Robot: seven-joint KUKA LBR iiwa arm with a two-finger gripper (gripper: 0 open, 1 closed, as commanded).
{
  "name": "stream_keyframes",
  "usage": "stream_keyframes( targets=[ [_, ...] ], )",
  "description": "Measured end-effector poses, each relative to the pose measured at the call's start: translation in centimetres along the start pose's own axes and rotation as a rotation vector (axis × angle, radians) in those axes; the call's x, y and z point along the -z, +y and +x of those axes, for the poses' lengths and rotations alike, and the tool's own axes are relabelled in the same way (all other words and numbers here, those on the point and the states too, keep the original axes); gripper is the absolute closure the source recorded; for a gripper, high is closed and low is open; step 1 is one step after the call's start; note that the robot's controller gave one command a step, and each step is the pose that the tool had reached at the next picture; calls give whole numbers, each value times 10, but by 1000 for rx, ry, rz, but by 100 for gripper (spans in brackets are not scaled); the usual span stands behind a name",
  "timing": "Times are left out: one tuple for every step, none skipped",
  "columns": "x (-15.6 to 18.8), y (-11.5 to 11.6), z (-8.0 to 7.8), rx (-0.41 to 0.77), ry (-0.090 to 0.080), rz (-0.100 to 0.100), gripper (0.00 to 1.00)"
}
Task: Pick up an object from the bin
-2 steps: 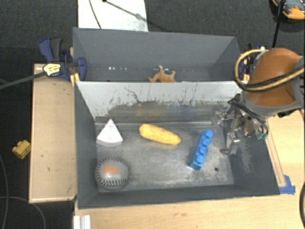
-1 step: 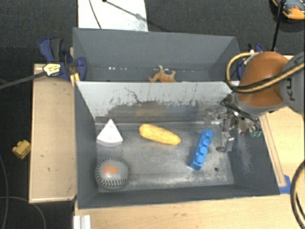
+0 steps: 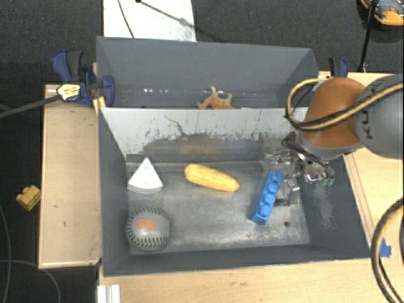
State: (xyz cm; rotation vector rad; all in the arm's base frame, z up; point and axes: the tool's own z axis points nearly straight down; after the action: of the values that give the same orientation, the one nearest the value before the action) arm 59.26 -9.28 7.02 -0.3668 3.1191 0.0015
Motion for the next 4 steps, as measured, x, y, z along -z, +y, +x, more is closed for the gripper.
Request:
stream_keyframes(
  targets=[
    [1, 14, 3, 167, 0, 0, 100],
    [1, 14, 3, 168, 0, 0, 100],
    [1, -6, 35, 178, -2, 0, 100],
    [1, -6, 24, 183, -1, 2, 100]
  ],
)
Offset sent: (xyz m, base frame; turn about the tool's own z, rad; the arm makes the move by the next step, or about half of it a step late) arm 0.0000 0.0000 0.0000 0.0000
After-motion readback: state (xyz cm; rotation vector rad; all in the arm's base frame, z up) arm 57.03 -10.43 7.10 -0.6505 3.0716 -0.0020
